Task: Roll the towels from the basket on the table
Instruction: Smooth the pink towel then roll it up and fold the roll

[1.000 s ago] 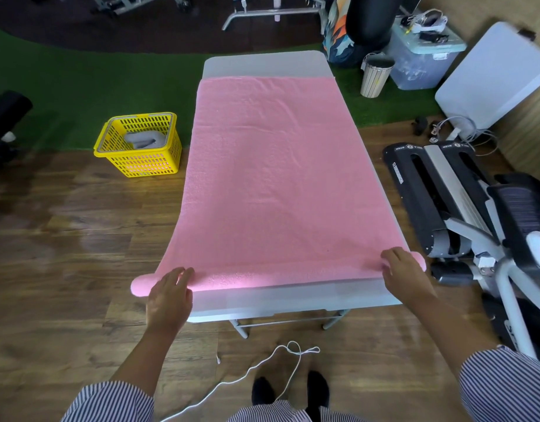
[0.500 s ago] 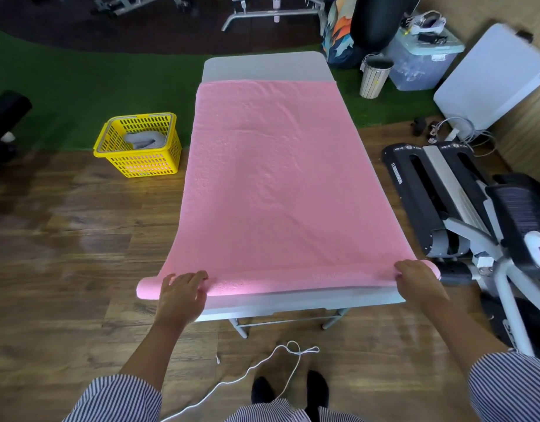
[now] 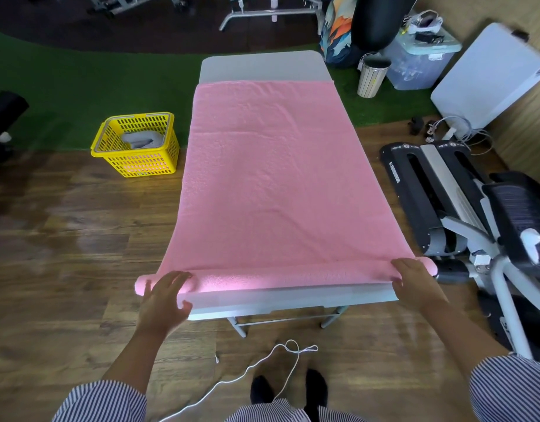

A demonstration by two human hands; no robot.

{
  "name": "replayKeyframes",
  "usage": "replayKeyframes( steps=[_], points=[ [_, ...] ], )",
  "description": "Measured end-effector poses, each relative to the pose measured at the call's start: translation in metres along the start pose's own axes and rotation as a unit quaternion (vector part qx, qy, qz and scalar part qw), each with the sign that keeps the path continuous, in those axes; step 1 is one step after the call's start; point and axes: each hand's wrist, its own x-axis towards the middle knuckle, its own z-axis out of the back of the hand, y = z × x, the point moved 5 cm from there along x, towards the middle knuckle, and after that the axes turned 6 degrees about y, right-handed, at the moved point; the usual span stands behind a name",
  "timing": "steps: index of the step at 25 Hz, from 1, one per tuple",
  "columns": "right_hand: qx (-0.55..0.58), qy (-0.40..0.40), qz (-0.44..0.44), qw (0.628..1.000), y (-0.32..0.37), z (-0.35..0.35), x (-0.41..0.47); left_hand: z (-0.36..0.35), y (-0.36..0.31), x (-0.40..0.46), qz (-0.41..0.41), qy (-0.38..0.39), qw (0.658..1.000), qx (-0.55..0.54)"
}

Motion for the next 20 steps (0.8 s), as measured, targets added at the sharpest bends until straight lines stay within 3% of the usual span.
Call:
replayKeyframes(
  steps=[6,11,15,20],
  points=[
    [-0.046,0.008,0.000,0.999,0.002,0.003,0.005,0.019,-0.018,0.003,-0.055,-0.049,0.997,0.028],
    [-0.082,0.039,0.010,0.996,0.003,0.003,0.012,0.018,-0.008,0.000,0.007,-0.036,0.998,0.044],
    [-0.019,-0.020,-0.002,1.000,0.004,0.008,0.013,0.018,-0.010,0.000,0.005,-0.122,0.991,0.053],
    [-0.002,0.006,0.012,1.000,0.008,0.003,0.003,0.001,-0.005,0.001,-0.005,-0.076,0.996,0.052]
  ],
)
